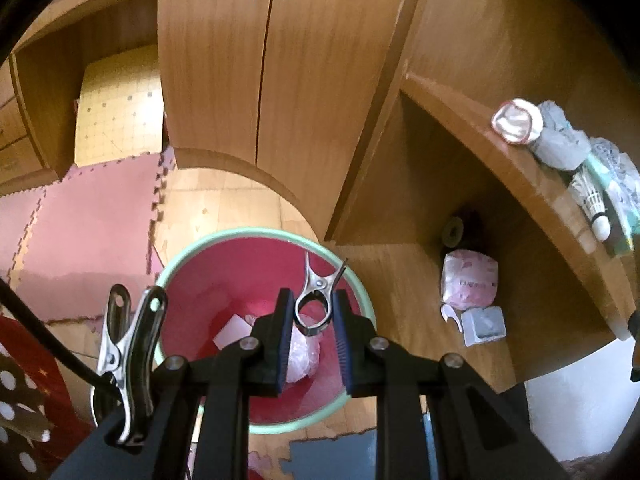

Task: Collect trash
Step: 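Carry the clothespin in the left gripper while the right gripper carries the tube over the bucket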

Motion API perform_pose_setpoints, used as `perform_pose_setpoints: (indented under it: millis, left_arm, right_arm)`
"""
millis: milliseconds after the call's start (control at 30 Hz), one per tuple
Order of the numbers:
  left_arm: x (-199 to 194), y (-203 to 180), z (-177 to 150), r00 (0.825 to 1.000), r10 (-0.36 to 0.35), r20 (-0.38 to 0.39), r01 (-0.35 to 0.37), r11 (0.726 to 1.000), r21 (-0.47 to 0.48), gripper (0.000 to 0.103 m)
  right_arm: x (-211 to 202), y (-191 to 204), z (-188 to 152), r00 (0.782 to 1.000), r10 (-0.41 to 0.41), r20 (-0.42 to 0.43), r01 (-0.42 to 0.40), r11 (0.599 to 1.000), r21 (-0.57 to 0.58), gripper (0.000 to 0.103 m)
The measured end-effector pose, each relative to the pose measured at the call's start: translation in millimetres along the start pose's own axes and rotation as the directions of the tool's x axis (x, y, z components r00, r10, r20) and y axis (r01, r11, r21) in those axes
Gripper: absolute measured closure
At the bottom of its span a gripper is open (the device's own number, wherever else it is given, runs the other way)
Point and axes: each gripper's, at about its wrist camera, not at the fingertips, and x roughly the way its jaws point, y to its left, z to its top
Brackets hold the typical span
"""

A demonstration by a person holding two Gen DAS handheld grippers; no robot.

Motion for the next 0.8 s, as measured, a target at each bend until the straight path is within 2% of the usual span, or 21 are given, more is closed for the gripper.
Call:
perform_pose_setpoints:
  millis: [200,400,567,800]
  left_arm:
    - [30.9,2.8,3.9,0.998,-0.010,-0.066,0.015,0.998,0.066,0.083]
    - [53.8,16.7,-5.8,0.991,-0.013,-0.136,0.020,0.999,0.050,0.083]
    - [69.8,25.2,-19.3,0.981,0.025,-0.194,-0.016,0.999,0.048,0.083]
    - [83.5,39.2,-28.1,0.969,0.071,-0.238,-0.060,0.997,0.053,0.082]
  right_arm:
    - [30.4,25.9,2.4,0.999,0.034,-0.013,-0.035,0.999,-0.036,0.064]
    - [60.9,42.1,0.1,0.996,0.064,-0.055,-0.067,0.996,-0.065,0.064]
    - [88.1,47.4,-0.9,0.992,0.081,-0.095,-0.086,0.995,-0.053,0.064]
    - [120.3,66.3,-10.5,0.985,0.093,-0.145,-0.106,0.991,-0.081,0.064]
